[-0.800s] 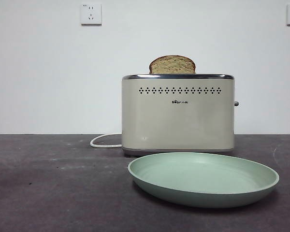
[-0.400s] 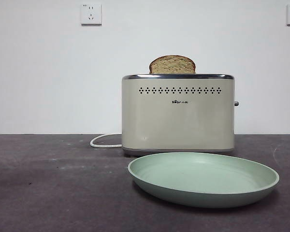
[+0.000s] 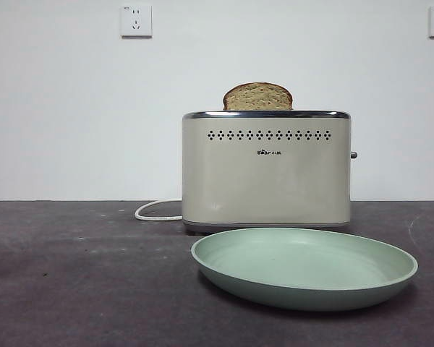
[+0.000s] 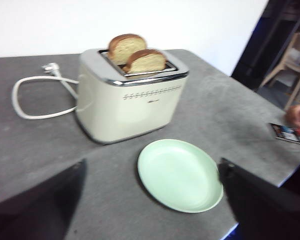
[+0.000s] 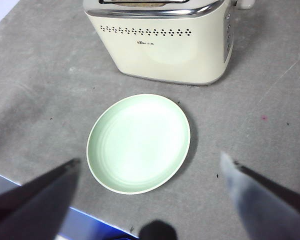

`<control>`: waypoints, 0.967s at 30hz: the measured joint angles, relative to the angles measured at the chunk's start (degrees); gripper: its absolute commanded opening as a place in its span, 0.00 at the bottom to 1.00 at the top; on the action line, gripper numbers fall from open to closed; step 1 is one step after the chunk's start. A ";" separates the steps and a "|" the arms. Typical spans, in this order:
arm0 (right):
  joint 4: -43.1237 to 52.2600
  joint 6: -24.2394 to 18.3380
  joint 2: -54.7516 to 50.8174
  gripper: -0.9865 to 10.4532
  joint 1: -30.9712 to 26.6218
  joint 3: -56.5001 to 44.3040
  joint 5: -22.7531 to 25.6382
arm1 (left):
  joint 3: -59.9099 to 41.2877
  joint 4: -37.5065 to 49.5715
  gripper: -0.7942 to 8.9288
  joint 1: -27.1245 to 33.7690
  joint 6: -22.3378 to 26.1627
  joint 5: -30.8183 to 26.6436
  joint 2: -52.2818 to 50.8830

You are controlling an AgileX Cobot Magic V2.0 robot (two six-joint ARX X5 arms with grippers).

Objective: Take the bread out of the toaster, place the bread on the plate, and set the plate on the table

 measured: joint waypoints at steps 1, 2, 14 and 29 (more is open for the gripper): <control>0.00 0.00 0.07 0.56 0.00 0.00 0.00 | 0.00 0.61 0.59 -0.02 0.00 0.55 0.42; -0.02 0.20 0.17 0.56 0.00 0.00 -0.04 | 0.00 1.27 0.59 -0.02 0.00 1.01 0.90; 0.04 0.20 1.57 0.56 0.00 0.00 -0.04 | 0.02 14.64 0.59 -2.40 -0.02 3.48 11.89; 0.09 0.20 5.27 0.56 0.00 0.00 -0.04 | 1.11 47.19 0.59 -15.82 0.13 -2.36 32.59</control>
